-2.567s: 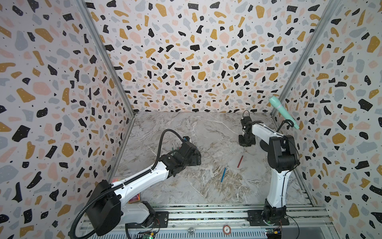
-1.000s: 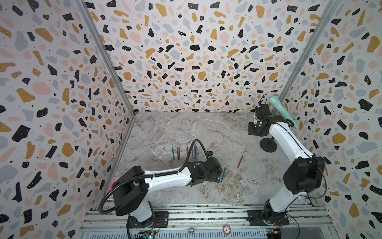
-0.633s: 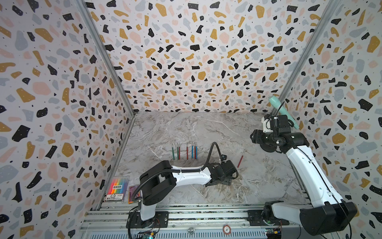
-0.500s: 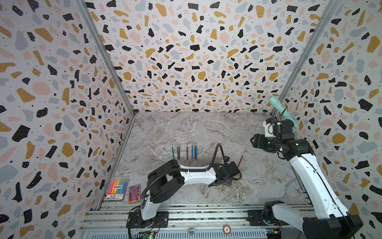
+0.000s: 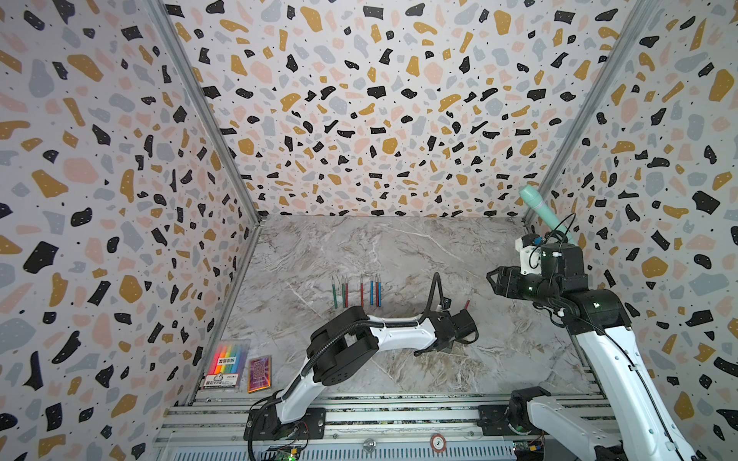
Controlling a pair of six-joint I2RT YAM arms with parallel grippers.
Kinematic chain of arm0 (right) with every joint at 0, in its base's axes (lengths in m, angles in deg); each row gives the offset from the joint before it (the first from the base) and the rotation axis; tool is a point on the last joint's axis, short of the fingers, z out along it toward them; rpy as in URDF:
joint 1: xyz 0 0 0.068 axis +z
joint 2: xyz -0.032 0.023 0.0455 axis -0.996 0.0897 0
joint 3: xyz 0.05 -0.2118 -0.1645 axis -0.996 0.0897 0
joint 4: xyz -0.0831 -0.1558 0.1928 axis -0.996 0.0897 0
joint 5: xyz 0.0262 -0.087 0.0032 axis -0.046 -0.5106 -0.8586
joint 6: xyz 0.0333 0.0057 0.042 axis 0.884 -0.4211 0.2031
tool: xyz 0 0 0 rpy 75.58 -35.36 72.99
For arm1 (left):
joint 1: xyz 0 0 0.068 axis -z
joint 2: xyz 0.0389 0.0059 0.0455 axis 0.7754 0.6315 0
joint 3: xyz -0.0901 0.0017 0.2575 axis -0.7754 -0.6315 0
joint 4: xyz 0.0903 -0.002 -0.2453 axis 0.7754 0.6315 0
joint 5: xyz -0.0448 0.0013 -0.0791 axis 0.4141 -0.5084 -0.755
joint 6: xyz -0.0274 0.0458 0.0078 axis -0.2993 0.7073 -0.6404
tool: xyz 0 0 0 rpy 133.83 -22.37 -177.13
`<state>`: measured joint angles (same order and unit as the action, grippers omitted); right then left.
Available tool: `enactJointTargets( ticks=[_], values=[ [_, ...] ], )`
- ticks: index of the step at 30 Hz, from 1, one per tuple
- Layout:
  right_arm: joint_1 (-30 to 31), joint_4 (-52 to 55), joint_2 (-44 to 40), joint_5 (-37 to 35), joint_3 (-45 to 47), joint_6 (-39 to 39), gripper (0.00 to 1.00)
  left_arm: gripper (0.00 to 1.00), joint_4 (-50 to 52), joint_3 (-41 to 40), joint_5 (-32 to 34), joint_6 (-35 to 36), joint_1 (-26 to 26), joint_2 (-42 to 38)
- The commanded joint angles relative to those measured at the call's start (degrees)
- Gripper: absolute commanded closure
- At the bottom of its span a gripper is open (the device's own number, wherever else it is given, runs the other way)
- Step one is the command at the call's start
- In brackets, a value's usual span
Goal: Remove protective caps from carving knives
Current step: Pick up the carving knife from the center of the board, then remove the protective sleeve from the carving knife.
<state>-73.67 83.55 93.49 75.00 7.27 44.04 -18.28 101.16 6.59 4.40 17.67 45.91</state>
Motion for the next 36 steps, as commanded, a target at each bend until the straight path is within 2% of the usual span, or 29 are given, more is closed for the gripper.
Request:
enactJointTargets(
  ticks=[1,5,7,12,15,18,22,26,30,36],
  values=[
    [0.8,1.9,-0.6,-0.3,-1.3,0.2,0.28,0.81,4.8,-1.5,0.1,1.1,0.0,2.9],
    [0.9,1.5,-0.5,0.7,-1.2,0.4,0.28,0.91,4.2,-3.2,-0.7,1.4,0.0,2.9],
    [0.9,1.4,-0.4,1.1,-1.0,0.5,0.28,0.99,3.8,-4.2,-0.5,1.6,-0.1,2.5],
    [0.9,0.5,-0.4,3.7,0.7,1.2,0.27,1.0,3.2,-6.0,0.3,2.2,-0.7,-1.4],
    [0.9,-0.9,-1.0,7.6,3.4,2.3,0.27,1.0,3.6,-6.9,2.8,2.6,-0.7,-7.0],
    [0.9,-3.1,-2.0,11.9,6.6,3.0,0.27,1.0,-0.2,-10.5,3.6,3.5,-0.9,-15.9],
    [0.8,-8.1,-3.2,19.7,10.4,5.4,0.29,1.0,-7.2,-15.6,-0.8,4.5,-0.9,-24.7],
    [1.0,-18.0,-5.3,30.0,16.0,9.5,0.33,1.0,-17.1,-21.5,-10.1,4.4,-0.8,-30.9],
    [3.5,-24.5,-6.9,30.6,20.1,12.3,0.39,1.0,-22.9,-25.2,-15.7,3.8,-0.8,-34.7],
    [6.5,-27.6,-6.3,26.5,26.5,15.2,0.42,1.0,-26.7,-28.0,-17.5,3.4,-0.8,-39.2]
  ],
)
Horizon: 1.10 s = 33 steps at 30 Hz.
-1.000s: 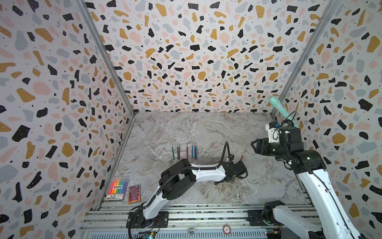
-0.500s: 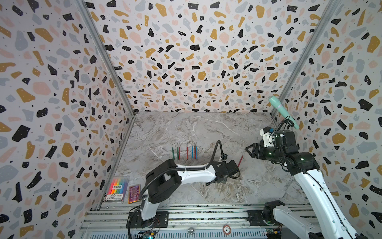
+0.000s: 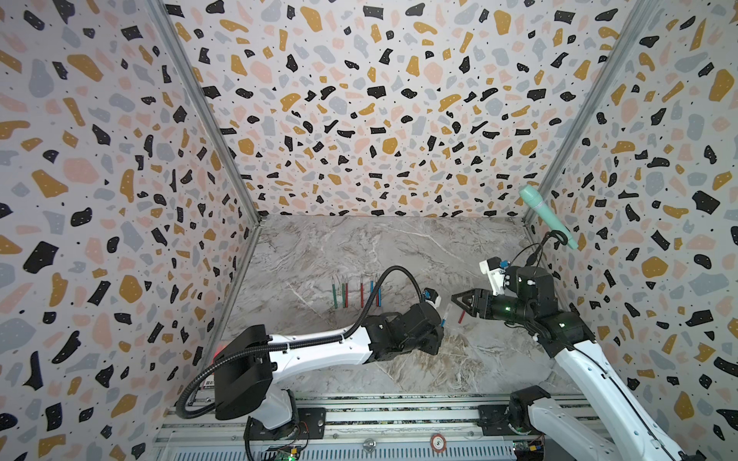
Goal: Remove protective caps from carving knives
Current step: Remove the protective sleeve from the carving knife.
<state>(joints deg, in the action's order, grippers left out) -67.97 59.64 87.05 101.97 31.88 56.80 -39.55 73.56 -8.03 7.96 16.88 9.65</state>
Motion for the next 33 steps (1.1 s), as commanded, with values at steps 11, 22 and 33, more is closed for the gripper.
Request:
enactJointTargets(
  ticks=[11,22,33],
  values=[
    [10.1,-10.0,1.2,-7.0,5.3,5.7,0.4,1.0,-7.5,-2.0,-2.6,-1.3,0.0,-4.9],
    [12.7,-15.0,-0.6,-13.1,7.1,8.6,0.68,1.0,-8.9,-2.7,-3.5,-2.1,0.0,-4.7],
    [12.7,-19.0,-4.2,-11.8,8.7,11.8,0.83,1.0,-9.1,-3.9,-2.8,-2.3,0.0,-5.8]
  ],
)
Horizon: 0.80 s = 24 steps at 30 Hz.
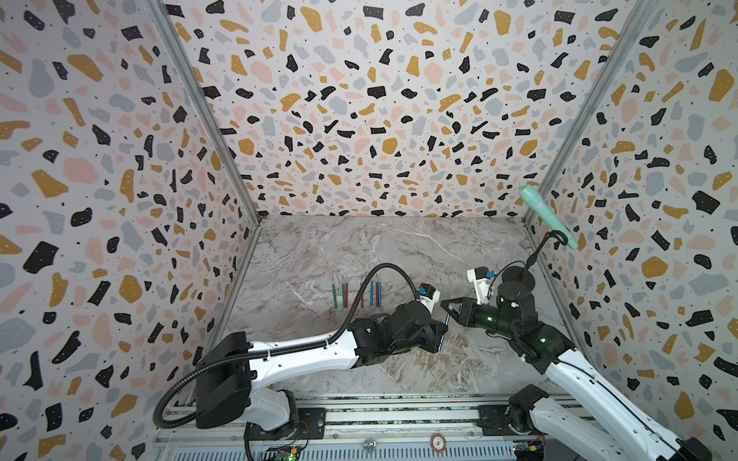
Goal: Remove protective caps from carving knives
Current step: Remove the protective sleeve from the carving knife.
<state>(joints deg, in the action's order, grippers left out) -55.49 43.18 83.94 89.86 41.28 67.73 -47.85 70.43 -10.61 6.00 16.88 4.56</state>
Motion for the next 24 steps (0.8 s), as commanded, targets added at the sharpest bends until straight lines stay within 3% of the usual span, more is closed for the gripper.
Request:
enactJointTargets(
  ticks=[1,5,8,10,11,15,18,24],
  values=[
    [0.2,-1.9,-0.8,0.2,-0.9,0.7,0.86,1.0,-1.0,-0.8,-0.3,-0.3,0.0,-0.6],
    [0.2,-1.2,-0.5,0.2,-0.5,0.6,0.99,1.0,-1.6,-0.4,-0.5,-0.3,0.0,-0.5],
    [0.2,-1.0,-1.3,-0.6,-0.4,1.1,1.0,0.99,-1.2,-0.2,-0.1,-0.6,0.0,-0.4],
    [0.2,-1.1,-1.7,-0.6,-0.4,1.5,1.0,0.61,-1.2,-0.4,0.3,-0.6,0.0,-0.4],
    [0.2,-1.3,-1.9,-0.6,-0.4,1.8,1.0,0.56,-1.8,-0.8,0.0,-0.8,0.0,-0.5],
    [0.2,-1.7,-2.0,0.0,-0.6,2.1,1.0,0.55,-3.6,-1.4,-1.3,-1.4,0.0,-0.5],
    [0.2,-1.5,-2.2,0.1,-0.5,1.9,1.0,0.67,-2.9,-1.2,-1.0,-1.3,0.0,-0.5],
    [1.6,-3.4,-2.7,0.5,1.2,2.6,1.0,0.73,-3.2,-0.7,-2.2,-1.8,0.0,1.0]
  ],
)
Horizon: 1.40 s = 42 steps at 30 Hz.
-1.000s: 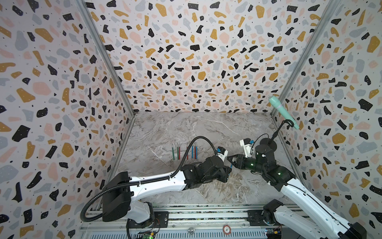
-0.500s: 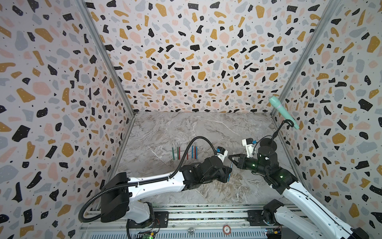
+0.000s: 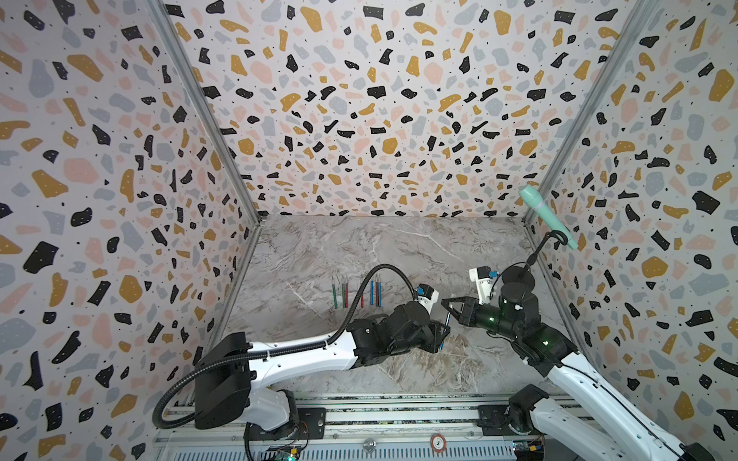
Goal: Remove protective caps from carving knives
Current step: Remove the protective sleeve from the carving knife.
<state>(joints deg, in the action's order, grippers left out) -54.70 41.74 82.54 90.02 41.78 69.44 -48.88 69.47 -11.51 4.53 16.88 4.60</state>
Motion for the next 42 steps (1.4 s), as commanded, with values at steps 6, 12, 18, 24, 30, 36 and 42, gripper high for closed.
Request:
enactJointTargets(
  ticks=[6,12,18,24,30,36,42],
  values=[
    [1.7,-3.3,-2.2,-0.6,1.7,1.3,1.0,0.8,-2.8,1.0,-2.2,-0.8,0.0,2.6],
    [1.7,-1.6,-1.8,-2.2,0.6,-0.6,1.0,1.0,-2.2,0.9,-1.9,-0.7,0.0,2.4],
    [-0.4,1.4,0.8,-5.4,-4.3,-5.1,1.0,1.0,-8.1,-4.1,-4.4,-5.0,0.0,2.2],
    [-9.1,3.6,8.0,-1.0,-11.1,-11.0,1.0,1.0,-7.6,-5.4,-3.3,-5.1,0.1,0.7],
    [-12.7,5.4,14.8,-0.8,-18.4,-15.7,1.0,1.0,-7.6,-6.3,-4.3,-7.9,0.1,1.7],
    [-12.9,5.3,17.2,-4.0,-22.6,-16.1,1.0,1.0,-8.0,-7.0,-4.2,-9.1,0.0,2.0],
    [-12.9,-4.3,14.2,-5.3,-18.0,-10.9,1.0,1.0,-8.6,-6.7,-3.8,-10.2,0.1,1.8]
  ],
)
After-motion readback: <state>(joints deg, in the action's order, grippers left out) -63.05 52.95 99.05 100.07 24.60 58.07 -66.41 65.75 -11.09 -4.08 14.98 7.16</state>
